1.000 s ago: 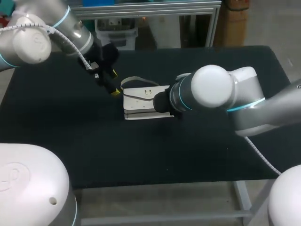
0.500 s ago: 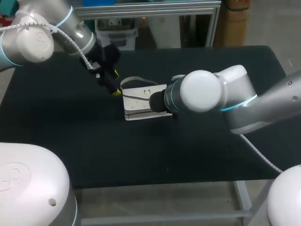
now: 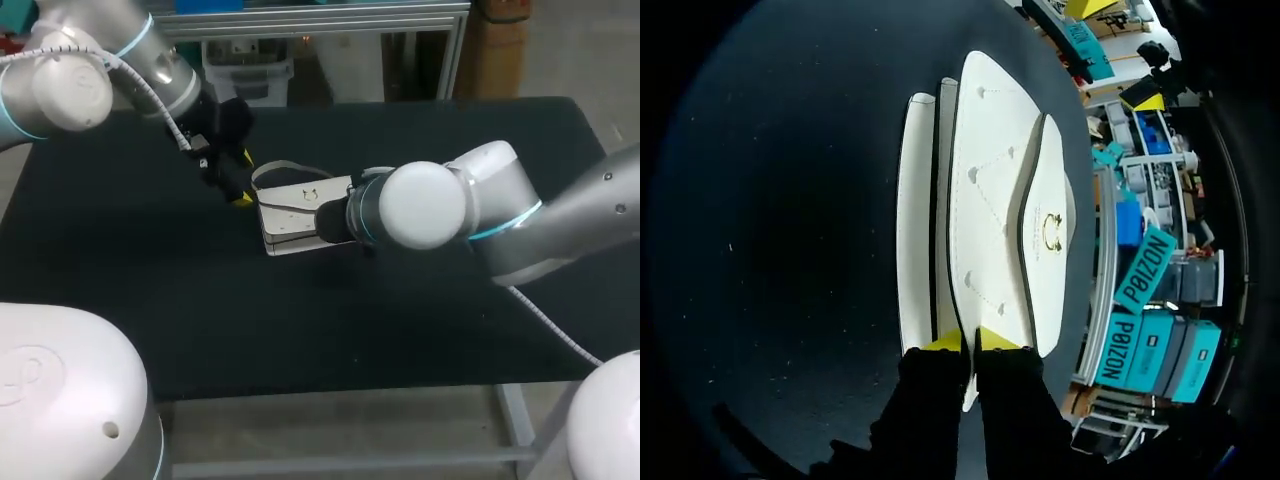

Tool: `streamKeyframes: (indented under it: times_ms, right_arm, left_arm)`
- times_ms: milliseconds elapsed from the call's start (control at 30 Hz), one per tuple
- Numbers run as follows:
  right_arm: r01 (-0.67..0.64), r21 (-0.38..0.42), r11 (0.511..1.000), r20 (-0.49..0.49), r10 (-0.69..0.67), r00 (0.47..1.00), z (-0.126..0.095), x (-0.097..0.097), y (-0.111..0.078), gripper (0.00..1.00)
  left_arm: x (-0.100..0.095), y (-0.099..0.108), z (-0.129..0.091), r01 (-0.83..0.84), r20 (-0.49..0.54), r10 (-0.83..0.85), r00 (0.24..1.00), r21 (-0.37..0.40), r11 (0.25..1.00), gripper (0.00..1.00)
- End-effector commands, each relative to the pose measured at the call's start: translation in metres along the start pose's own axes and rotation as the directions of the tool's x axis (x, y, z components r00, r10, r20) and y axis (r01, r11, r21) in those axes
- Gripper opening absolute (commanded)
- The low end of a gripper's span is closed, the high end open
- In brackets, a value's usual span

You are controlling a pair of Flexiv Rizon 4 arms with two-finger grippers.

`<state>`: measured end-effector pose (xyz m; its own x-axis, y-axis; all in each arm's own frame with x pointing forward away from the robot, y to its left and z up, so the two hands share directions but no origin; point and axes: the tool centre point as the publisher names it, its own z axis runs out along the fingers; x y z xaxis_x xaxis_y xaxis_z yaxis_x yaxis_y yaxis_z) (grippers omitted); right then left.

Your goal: Pick up the bag, open it, inspect its contents, close it, and place it on the opposite side

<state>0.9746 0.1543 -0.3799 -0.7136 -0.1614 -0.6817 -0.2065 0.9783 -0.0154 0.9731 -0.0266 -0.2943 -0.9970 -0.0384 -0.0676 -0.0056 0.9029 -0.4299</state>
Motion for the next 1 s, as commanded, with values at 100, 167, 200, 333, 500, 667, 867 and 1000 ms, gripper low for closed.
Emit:
streamKeyframes:
  times_ms: [100,167,200,333,500,667,867,1000]
  right_arm:
    - [-0.017,0.04,0.999,0.019,0.016,1.0,-0.007,0.009,0.006,0.0]
    - [-0.029,0.06,0.998,0.019,0.028,0.999,-0.009,0.011,0.009,0.0]
    - [-0.043,0.066,0.997,0.022,0.041,0.999,-0.01,0.012,0.01,0.0]
    - [-0.073,0.096,0.993,0.031,0.071,0.997,-0.014,0.016,0.014,0.0]
    - [-0.108,0.078,0.991,0.025,0.106,0.994,-0.01,0.022,0.018,0.0]
    - [-0.128,0.034,0.991,0.018,0.128,0.992,-0.007,0.027,0.017,0.0]
    - [-0.133,0.003,0.991,0.021,0.133,0.991,-0.006,0.03,0.016,0.0]
    - [-0.141,0.0,0.99,0.018,0.141,0.99,-0.004,0.031,0.016,0.0]
  left_arm:
    - [-0.004,-0.001,0.001,-0.045,-0.012,0.045,0.999,0.016,0.999,1.0]
    - [-0.005,-0.001,0.001,-0.061,-0.007,0.061,0.998,0.026,0.998,1.0]
    - [-0.005,-0.002,0.001,-0.071,-0.006,0.071,0.997,0.033,0.997,1.0]
    - [-0.005,-0.003,0.001,-0.111,0.015,0.11,0.994,0.048,0.993,1.0]
    - [-0.004,-0.004,0.002,-0.168,0.04,0.165,0.985,0.085,0.982,1.0]
    - [-0.003,-0.005,0.005,-0.203,0.038,0.2,0.979,0.087,0.975,1.0]
    - [-0.002,-0.003,0.007,-0.223,0.032,0.221,0.975,0.088,0.971,1.0]
    - [0.0,-0.004,0.009,-0.242,0.039,0.239,0.97,0.089,0.966,1.0]
